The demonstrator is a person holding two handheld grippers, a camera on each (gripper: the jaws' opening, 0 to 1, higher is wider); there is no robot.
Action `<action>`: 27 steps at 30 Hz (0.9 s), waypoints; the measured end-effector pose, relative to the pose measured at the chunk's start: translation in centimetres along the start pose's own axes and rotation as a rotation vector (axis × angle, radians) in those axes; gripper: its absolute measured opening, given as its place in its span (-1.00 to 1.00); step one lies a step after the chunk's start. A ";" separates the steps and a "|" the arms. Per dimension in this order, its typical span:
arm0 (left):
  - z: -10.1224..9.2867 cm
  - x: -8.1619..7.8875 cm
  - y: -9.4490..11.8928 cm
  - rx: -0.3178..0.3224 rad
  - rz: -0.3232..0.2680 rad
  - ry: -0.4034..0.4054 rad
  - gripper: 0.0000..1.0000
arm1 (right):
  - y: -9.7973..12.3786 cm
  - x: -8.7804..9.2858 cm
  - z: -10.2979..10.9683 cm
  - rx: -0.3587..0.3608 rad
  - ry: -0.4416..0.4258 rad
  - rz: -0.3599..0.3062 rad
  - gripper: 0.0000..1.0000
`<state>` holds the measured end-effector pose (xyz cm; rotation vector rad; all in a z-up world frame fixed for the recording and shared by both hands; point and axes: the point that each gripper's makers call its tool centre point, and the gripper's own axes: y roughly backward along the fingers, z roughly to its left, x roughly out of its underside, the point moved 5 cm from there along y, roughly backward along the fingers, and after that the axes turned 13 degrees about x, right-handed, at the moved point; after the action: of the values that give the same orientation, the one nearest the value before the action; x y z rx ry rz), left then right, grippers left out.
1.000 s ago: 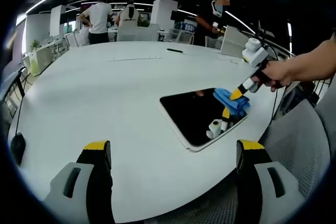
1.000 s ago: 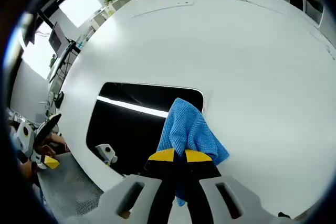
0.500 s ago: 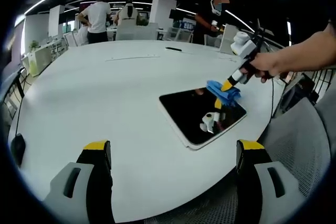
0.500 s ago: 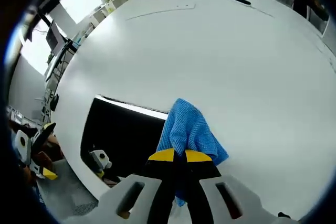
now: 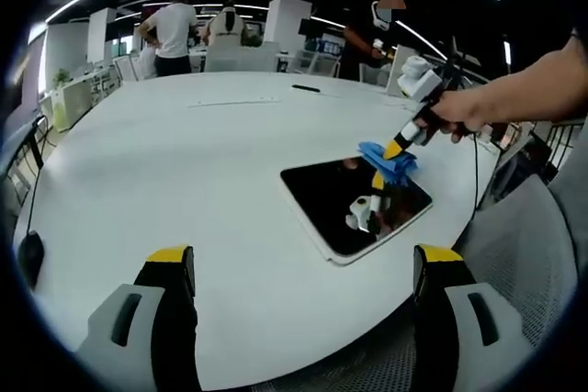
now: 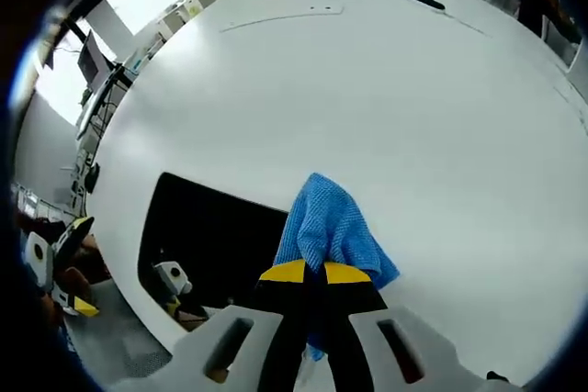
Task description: Wipe the mirror surface with the cleaning cloth until all visible marks leave the cleaned area.
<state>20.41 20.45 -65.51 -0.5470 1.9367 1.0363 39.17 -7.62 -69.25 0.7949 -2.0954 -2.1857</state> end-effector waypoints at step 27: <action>-0.3 -0.5 0.3 -0.012 -0.030 -0.012 0.98 | 5.3 5.3 -8.4 0.074 -0.123 -0.052 -1.00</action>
<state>20.36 20.38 -64.88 -0.5738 1.9075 1.0307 35.90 -17.86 -65.90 0.7459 -2.2500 -2.2500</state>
